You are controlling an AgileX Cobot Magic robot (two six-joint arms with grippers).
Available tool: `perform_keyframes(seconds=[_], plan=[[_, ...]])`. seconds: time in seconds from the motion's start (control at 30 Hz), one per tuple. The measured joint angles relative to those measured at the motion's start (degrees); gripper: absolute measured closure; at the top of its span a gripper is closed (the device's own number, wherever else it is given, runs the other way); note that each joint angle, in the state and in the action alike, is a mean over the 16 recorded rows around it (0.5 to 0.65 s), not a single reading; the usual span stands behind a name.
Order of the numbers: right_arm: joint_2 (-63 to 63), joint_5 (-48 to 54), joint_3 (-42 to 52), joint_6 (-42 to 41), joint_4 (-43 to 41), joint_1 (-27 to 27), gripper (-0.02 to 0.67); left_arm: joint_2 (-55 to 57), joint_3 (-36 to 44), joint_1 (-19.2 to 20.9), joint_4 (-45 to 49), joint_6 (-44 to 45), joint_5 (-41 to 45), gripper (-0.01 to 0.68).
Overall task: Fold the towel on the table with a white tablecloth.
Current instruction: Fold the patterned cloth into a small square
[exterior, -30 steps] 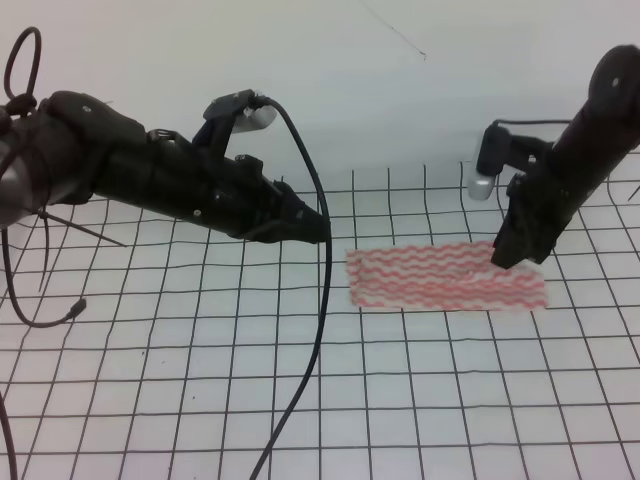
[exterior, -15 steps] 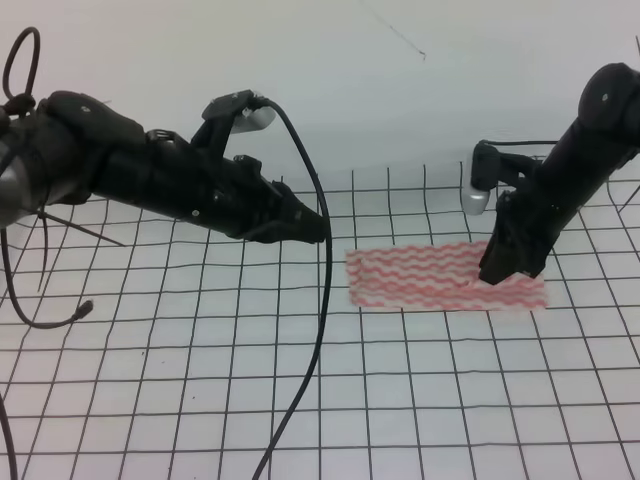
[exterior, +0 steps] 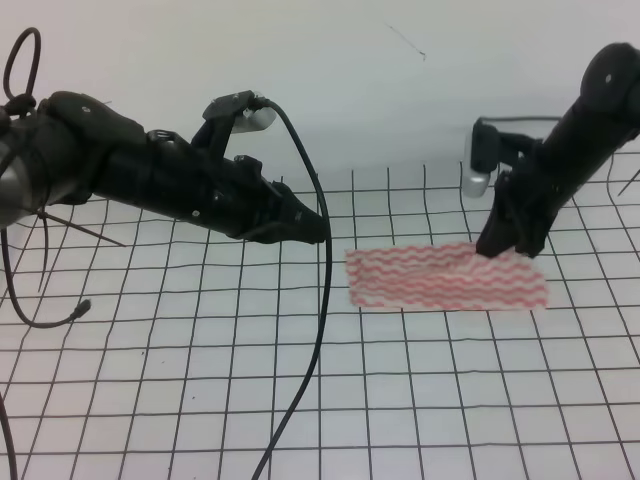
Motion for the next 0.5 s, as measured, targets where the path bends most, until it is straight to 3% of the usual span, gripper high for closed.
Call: perform_keyframes(seconds=[0.3, 0.5], plan=[[0.6, -3.5, -2.4, 0.5, -0.2, 0.0, 0.635, 0.1, 0.0, 0.0, 0.0, 0.1, 0.0, 0.673], [1.1, -6.4, -2.5, 2.4, -0.2, 0.0, 0.548, 0.1, 0.0, 0.0, 0.0, 0.1, 0.2, 0.673]])
